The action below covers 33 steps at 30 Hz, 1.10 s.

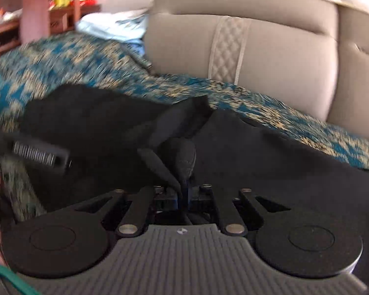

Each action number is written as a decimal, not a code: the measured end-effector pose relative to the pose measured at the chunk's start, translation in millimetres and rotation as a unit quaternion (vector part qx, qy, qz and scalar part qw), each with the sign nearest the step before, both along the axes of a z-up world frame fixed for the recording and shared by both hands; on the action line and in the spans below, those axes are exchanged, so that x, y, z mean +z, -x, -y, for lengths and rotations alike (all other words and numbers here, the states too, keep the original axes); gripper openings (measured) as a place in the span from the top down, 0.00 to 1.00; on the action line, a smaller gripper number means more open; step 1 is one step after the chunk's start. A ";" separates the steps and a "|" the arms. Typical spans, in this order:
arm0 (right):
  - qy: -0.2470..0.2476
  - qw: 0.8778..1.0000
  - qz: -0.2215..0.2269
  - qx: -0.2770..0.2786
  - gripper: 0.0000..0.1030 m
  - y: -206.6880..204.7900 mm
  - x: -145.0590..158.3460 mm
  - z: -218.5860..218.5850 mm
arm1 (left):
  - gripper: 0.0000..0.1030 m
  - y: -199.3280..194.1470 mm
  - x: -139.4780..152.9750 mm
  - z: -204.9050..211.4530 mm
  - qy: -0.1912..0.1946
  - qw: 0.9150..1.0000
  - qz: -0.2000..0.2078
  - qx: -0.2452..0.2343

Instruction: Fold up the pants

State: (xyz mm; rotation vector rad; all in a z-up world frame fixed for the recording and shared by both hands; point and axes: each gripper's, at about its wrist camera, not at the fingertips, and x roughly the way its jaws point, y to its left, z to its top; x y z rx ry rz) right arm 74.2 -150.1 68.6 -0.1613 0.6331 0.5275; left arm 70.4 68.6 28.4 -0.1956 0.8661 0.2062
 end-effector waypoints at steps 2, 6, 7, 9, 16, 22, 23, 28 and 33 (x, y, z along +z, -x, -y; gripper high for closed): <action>0.003 1.000 0.003 0.017 0.43 2.8 -1.7 3.5 | 0.26 1.2 6.1 -0.6 0.026 1.000 0.012 -0.007; -0.021 0.998 0.003 0.060 0.21 11.9 1.5 7.6 | 0.28 6.8 21.4 3.0 0.080 0.995 0.041 -0.036; -0.026 0.998 0.008 0.064 0.19 17.9 2.8 12.4 | 0.28 8.2 25.5 5.7 0.086 0.994 0.048 -0.048; -0.029 0.998 0.020 0.060 0.15 30.0 4.7 20.0 | 0.28 10.3 32.7 14.7 0.089 0.992 0.059 -0.069; -0.033 0.997 0.054 -0.040 0.13 51.2 5.7 60.9 | 0.35 10.8 38.4 73.0 0.000 0.990 0.085 -0.115; -0.044 0.983 0.039 -0.176 0.13 53.1 -1.3 111.3 | 0.42 2.9 24.3 118.7 -0.046 0.985 0.079 -0.146; -0.044 0.979 0.038 -0.194 0.13 53.2 -3.7 118.6 | 0.42 1.9 22.2 124.0 -0.049 0.984 0.078 -0.149; -0.038 0.968 0.027 -0.247 0.13 53.5 -15.4 141.2 | 0.42 0.8 9.7 140.3 -0.058 0.983 0.070 -0.162; 0.023 0.955 0.024 -0.295 0.13 50.1 -22.5 144.9 | 0.42 2.2 -0.3 145.1 -0.072 0.981 0.066 -0.168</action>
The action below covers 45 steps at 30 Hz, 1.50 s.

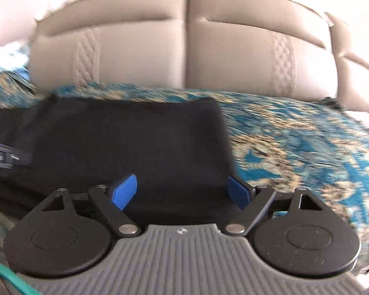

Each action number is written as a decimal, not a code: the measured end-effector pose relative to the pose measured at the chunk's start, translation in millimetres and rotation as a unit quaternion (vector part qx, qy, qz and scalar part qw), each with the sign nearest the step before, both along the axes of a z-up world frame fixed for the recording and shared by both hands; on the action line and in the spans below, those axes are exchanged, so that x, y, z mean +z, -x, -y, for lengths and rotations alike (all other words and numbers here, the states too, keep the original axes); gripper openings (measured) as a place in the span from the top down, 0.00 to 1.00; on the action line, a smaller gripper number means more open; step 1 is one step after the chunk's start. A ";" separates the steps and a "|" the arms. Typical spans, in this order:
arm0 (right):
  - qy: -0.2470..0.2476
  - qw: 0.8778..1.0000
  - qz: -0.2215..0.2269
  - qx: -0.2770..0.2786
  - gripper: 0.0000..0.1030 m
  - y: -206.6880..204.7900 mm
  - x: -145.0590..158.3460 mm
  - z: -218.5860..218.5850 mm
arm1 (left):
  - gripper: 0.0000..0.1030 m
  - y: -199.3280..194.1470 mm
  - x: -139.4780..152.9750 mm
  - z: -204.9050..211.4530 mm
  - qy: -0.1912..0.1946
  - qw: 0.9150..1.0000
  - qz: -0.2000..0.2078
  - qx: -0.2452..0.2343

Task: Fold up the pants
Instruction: 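Open the right gripper and smooth the folded trousers with both grippers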

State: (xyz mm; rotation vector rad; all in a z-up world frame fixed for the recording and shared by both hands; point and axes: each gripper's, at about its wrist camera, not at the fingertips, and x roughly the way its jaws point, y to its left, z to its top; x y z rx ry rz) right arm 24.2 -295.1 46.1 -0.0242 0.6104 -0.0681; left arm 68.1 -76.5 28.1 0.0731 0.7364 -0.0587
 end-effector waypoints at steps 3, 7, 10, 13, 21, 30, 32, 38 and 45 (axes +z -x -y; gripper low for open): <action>-0.006 0.999 -0.012 -0.034 0.12 -6.9 -0.3 11.2 | 0.42 1.8 -1.2 1.1 -0.008 1.000 0.005 -0.005; -0.040 0.995 -0.022 -0.091 0.12 -13.7 -0.2 30.7 | 0.41 5.3 -2.0 -0.2 -0.011 1.000 0.008 -0.005; -0.046 0.991 -0.023 -0.125 0.12 -15.9 -0.5 42.8 | 0.41 8.4 -2.4 -2.4 -0.007 1.000 0.008 -0.003; -0.045 0.986 -0.024 -0.159 0.12 -13.8 -0.9 49.9 | 0.40 10.5 -2.2 -4.7 -0.006 1.000 0.007 -0.001; -0.039 0.980 0.015 -0.197 0.12 4.5 6.1 55.5 | 0.38 16.3 -1.8 -10.1 0.003 1.000 0.002 0.008; -0.050 0.997 0.022 -0.045 0.12 25.1 2.6 7.9 | 0.36 24.3 -1.6 -11.4 0.001 1.000 0.001 0.009; -0.033 0.997 0.001 -0.064 0.12 23.3 -1.4 6.8 | 0.35 25.4 -1.9 -11.7 0.001 1.000 0.001 0.009; 0.050 0.983 -0.016 -0.175 0.07 16.3 -1.5 21.7 | 0.32 26.8 -3.1 -12.0 0.006 1.000 0.006 0.015; 0.023 0.986 0.012 -0.164 0.07 -6.6 19.0 34.0 | 0.31 27.4 -3.8 -11.5 0.005 1.000 0.008 0.019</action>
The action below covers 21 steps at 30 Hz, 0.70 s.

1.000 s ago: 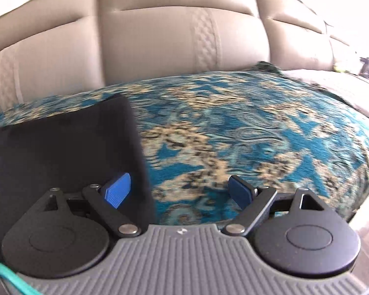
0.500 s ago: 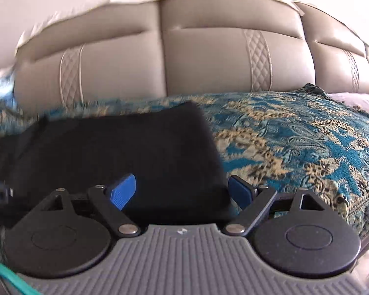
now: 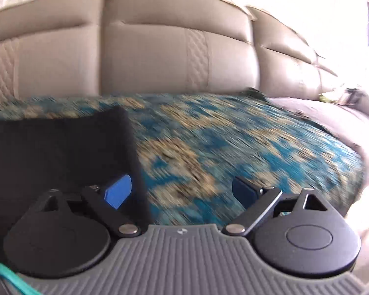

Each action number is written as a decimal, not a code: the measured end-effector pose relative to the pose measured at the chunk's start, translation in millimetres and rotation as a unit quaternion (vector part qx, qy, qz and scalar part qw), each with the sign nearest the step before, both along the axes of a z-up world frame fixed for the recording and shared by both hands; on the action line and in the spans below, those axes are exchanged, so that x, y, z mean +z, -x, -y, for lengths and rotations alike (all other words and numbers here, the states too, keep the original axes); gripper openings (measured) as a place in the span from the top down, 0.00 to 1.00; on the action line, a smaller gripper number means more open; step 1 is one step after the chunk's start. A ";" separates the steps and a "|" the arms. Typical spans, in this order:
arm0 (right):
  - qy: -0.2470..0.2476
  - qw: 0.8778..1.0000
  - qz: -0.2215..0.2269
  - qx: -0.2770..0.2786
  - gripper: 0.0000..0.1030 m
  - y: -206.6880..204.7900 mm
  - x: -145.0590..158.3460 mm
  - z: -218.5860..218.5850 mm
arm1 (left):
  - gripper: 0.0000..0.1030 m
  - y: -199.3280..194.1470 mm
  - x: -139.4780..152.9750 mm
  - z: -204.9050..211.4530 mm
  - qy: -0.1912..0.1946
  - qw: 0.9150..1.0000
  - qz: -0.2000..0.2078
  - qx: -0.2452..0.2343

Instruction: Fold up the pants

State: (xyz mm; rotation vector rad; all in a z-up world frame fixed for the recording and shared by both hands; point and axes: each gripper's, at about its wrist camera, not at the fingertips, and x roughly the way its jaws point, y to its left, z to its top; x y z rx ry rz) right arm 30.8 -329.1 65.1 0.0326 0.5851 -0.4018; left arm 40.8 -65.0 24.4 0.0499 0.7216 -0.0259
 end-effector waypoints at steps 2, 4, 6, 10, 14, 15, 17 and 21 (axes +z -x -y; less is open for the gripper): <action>-0.028 0.999 0.002 0.041 0.07 -17.9 7.8 0.6 | 0.30 0.8 0.3 -0.3 0.002 1.000 -0.001 0.003; -0.072 0.995 -0.008 0.069 0.11 -38.1 11.5 4.0 | 0.30 1.1 0.6 -0.6 0.003 1.000 -0.002 0.005; -0.125 0.987 -0.025 0.094 0.28 -61.3 12.7 8.0 | 0.30 0.3 0.6 -0.1 0.003 1.000 -0.002 0.008; -0.153 0.980 -0.057 0.109 0.68 -103.6 12.4 9.0 | 0.30 0.0 0.7 -0.1 0.005 1.000 -0.003 0.013; -0.149 0.980 -0.076 0.108 0.68 -134.2 11.5 11.6 | 0.30 0.8 0.7 0.3 0.005 1.000 -0.002 0.016; -0.148 0.980 -0.079 0.108 0.63 -139.6 11.3 12.3 | 0.30 0.8 0.8 0.1 0.005 1.000 -0.002 0.017; -0.141 0.980 -0.081 0.113 0.64 -153.4 9.2 14.6 | 0.30 -0.1 1.0 0.9 0.005 1.000 -0.003 0.018; -0.137 0.980 -0.087 0.116 0.64 -171.7 5.0 16.8 | 0.29 -0.9 1.2 0.2 0.007 1.000 -0.004 0.022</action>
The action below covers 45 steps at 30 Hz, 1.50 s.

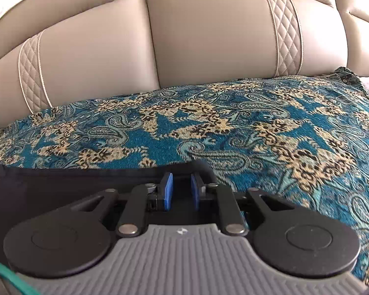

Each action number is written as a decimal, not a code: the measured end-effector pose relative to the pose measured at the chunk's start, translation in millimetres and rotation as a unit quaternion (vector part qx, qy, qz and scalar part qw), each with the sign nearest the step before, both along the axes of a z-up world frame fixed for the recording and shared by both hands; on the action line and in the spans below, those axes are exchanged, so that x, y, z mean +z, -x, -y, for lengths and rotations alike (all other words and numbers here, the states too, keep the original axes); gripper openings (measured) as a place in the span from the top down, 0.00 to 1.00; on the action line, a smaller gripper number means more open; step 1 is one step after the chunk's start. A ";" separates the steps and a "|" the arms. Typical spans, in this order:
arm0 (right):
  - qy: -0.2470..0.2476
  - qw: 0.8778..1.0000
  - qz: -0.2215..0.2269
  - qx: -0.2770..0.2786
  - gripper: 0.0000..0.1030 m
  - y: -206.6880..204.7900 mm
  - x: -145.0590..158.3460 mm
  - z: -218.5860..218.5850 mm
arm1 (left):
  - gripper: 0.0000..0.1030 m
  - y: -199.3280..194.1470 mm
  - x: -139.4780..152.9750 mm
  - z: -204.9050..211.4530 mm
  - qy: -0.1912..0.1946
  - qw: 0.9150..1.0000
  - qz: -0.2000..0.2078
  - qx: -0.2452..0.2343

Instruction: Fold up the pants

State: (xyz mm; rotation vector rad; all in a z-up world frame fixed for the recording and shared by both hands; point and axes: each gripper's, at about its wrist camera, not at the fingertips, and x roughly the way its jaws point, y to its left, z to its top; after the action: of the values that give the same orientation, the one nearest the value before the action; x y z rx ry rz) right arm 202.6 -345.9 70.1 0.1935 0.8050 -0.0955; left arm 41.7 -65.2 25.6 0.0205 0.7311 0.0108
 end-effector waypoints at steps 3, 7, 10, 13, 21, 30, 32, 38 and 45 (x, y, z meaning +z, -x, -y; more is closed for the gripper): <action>0.006 1.000 0.000 0.001 0.64 -6.4 -1.6 -3.0 | 0.26 -1.1 -0.2 -0.5 0.001 1.000 -0.002 0.006; 0.015 1.000 0.005 -0.006 0.58 -7.7 0.5 -9.1 | 0.25 -2.7 -0.1 -0.6 0.004 1.000 -0.004 0.010; 0.022 0.999 0.026 0.013 0.52 1.1 7.1 -22.2 | 0.25 -3.0 0.4 -1.2 0.006 1.000 -0.006 0.012; 0.022 0.997 0.054 0.049 0.43 14.9 17.2 -39.4 | 0.24 -3.2 0.2 -1.6 0.007 1.000 -0.006 0.013; -0.007 0.987 0.078 0.142 0.26 57.4 21.7 -98.1 | 0.24 -8.5 4.2 -7.4 0.016 1.000 -0.020 0.006; -0.016 0.975 0.086 0.204 0.10 98.4 10.3 -150.7 | 0.14 4.8 19.6 -80.2 0.024 0.996 0.002 0.090; -0.022 0.975 0.087 0.203 0.08 108.1 7.0 -158.5 | 0.14 5.6 21.6 -106.8 0.036 0.992 0.004 0.123; 0.005 0.971 0.105 0.217 0.00 124.7 -1.5 -179.0 | 0.14 4.7 26.0 -183.2 0.050 0.972 0.011 0.228; 0.039 0.964 0.103 0.244 0.00 136.6 -9.4 -197.9 | 0.18 3.3 16.6 -254.2 0.133 0.938 0.044 0.318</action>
State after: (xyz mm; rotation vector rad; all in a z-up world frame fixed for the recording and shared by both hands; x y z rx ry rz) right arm 66.0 -148.0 60.7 -0.0733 0.6214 0.3522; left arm 38.4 189.0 42.1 -0.4740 0.6190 0.5287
